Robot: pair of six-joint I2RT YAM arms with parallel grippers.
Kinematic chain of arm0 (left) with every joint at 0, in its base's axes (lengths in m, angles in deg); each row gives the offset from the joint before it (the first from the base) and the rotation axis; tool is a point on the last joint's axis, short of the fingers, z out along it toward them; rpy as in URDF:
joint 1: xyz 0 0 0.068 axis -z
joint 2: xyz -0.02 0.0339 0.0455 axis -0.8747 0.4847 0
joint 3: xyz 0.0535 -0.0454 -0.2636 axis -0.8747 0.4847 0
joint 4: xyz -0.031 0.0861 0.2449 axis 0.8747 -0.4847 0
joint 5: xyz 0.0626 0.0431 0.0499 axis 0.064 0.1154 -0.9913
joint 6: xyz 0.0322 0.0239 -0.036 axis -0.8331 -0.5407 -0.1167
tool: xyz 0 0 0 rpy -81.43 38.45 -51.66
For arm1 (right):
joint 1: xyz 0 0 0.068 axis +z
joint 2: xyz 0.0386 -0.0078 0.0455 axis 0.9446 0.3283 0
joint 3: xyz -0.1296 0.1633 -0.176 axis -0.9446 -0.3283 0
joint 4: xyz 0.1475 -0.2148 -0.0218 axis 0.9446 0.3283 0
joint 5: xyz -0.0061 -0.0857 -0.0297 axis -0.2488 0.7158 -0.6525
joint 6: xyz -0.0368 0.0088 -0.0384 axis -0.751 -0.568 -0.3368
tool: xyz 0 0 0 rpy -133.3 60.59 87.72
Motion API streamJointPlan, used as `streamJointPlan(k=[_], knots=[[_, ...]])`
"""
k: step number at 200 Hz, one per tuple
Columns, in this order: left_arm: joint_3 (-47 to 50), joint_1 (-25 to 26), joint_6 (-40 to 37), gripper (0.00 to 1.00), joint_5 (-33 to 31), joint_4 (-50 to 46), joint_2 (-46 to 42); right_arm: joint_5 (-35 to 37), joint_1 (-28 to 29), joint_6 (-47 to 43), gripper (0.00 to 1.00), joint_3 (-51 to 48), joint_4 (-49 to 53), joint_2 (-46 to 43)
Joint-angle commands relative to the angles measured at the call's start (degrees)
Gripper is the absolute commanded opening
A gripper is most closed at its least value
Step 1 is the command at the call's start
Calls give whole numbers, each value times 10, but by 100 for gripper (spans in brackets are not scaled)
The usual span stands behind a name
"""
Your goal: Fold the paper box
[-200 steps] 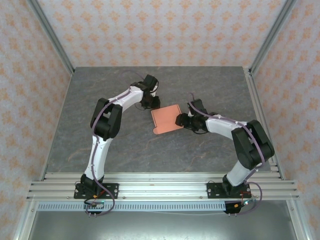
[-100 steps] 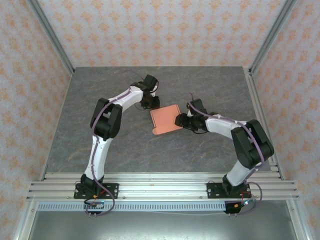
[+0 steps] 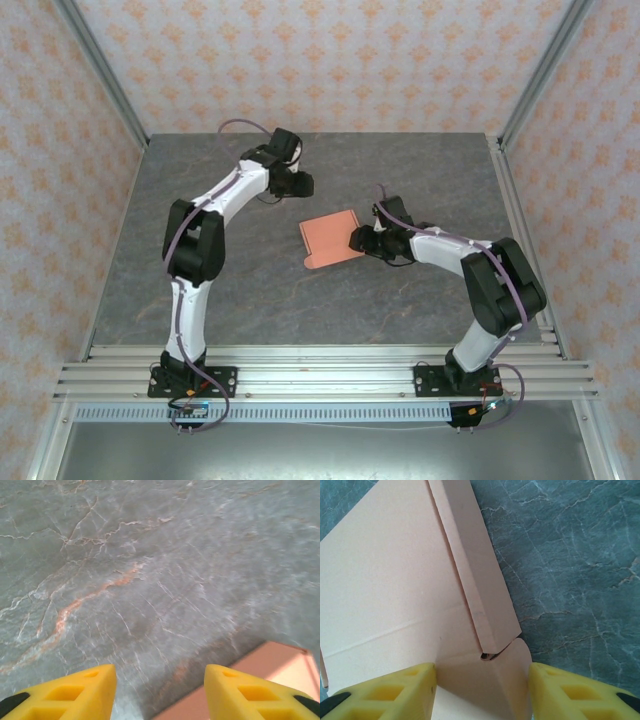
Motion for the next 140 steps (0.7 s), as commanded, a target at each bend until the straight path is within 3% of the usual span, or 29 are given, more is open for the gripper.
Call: streamJointPlan(k=[1,52,89,140], knots=[[50,12,-22,50,50,1,-21,1,1,-6,51,11,18,12],[69,21,-19,43,76,5,26,-9,0,-3,48,5,12,10],[69,23,-15,28,49,-7,45,-13,0,-1,46,-1,5,9],[87,23,-8,24,42,4,45,-17,1,-1,40,-2,-5,9]])
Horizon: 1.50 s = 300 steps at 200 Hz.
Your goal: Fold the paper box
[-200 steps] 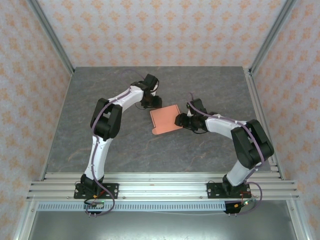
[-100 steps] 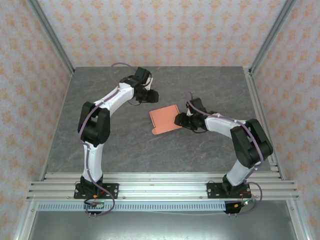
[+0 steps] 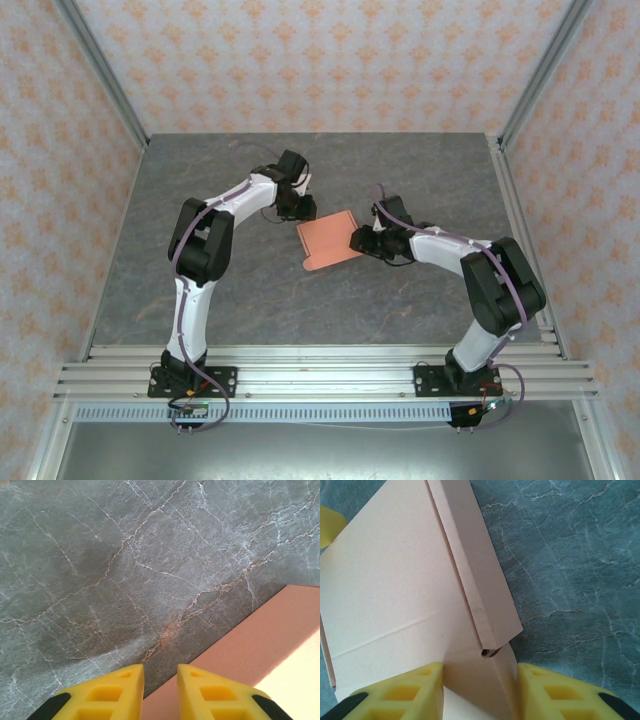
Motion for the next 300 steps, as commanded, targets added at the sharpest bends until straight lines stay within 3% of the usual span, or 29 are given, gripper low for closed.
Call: streamJointPlan(k=[1,60,158,229,300], knots=[[18,3,0,24,-18,-15,10,0,1,-1,40,-4,-2,8],[19,6,5,24,-14,-10,16,45,1,-12,39,-34,-63,1],[16,6,6,22,-25,-14,23,51,0,-11,40,-92,-143,-45],[12,6,6,21,-32,-21,23,63,1,20,46,-121,-126,-96],[5,5,6,21,-37,-27,17,32,0,5,43,-121,-102,-81]])
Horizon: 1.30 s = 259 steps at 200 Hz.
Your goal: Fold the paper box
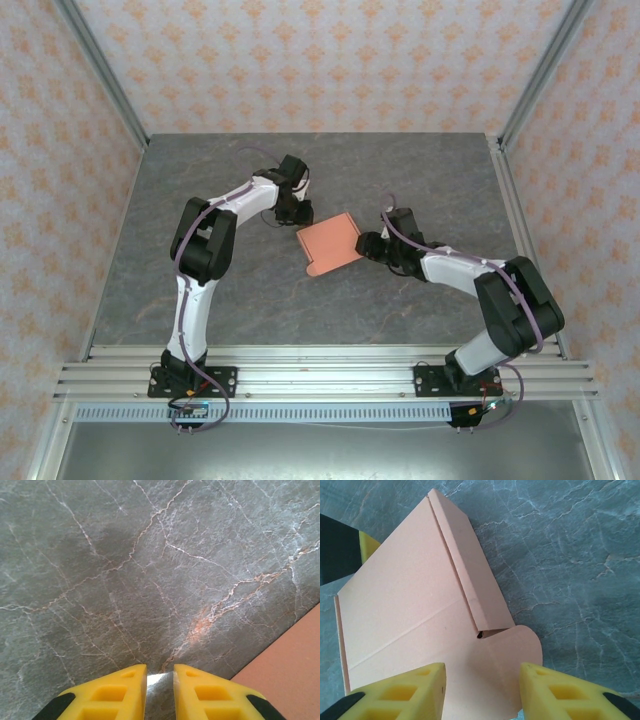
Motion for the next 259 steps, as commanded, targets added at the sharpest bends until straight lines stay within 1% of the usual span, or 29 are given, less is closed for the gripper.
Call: streamJointPlan(k=[1,18,35,41,64,77,82,98,110,127,152,163,198,205,233,241,259], knots=[[-4,5,3,21,-13,-18,4,-2,0,-10,43,-5,23,3],[-1,5,10,23,-13,-12,-14,6,-1,-12,43,-3,34,6],[11,6,21,35,-16,4,-49,11,0,-9,43,-2,37,7],[14,7,22,38,-23,6,-63,11,-1,-7,44,-2,38,7],[20,20,21,39,-64,4,-107,23,-1,6,47,1,52,-8],[22,32,12,40,-79,4,-125,37,0,22,53,4,71,-20],[20,38,7,40,-82,2,-129,44,0,31,55,5,79,-26],[6,57,-13,41,-88,-15,-121,52,1,59,57,2,93,-48],[-6,64,-20,40,-93,-28,-101,46,1,89,56,-8,84,-66],[-12,65,-18,36,-88,-33,-76,23,10,134,54,-34,39,-83],[-14,65,-16,30,-80,-32,-52,12,34,174,51,-60,-26,-76],[-17,64,-16,28,-73,-32,-44,11,43,181,50,-63,-49,-60],[-15,66,-13,25,-72,-35,-28,-7,54,191,44,-58,-92,-1],[-13,65,-13,23,-74,-36,-26,-7,56,190,42,-56,-94,10],[-10,65,-12,22,-77,-35,-20,-7,59,191,33,-50,-103,44],[-11,65,-11,20,-78,-35,-17,-7,61,191,30,-49,-104,50],[-14,65,-10,19,-78,-37,-8,-1,65,189,29,-51,-109,60]])
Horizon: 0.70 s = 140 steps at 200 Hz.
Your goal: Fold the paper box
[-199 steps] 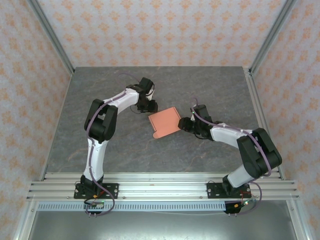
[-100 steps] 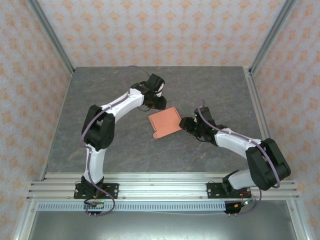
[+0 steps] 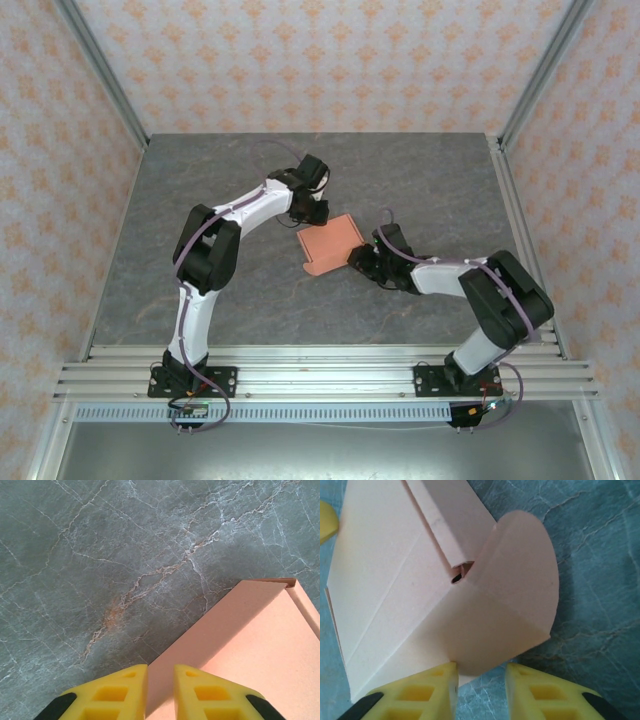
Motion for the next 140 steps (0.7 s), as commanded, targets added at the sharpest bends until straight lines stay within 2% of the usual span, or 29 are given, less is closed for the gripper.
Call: streamJointPlan(k=[1,66,99,140], knots=[[0,-2,-3,19,-16,-31,27,5,8,1,29,5,-10,20],[18,0,10,15,10,-14,38,44,22,-7,29,35,-52,60],[21,-1,14,15,-6,-14,38,66,26,-18,32,53,22,58],[21,-13,10,14,-24,-15,30,108,25,-100,43,59,210,-82]])
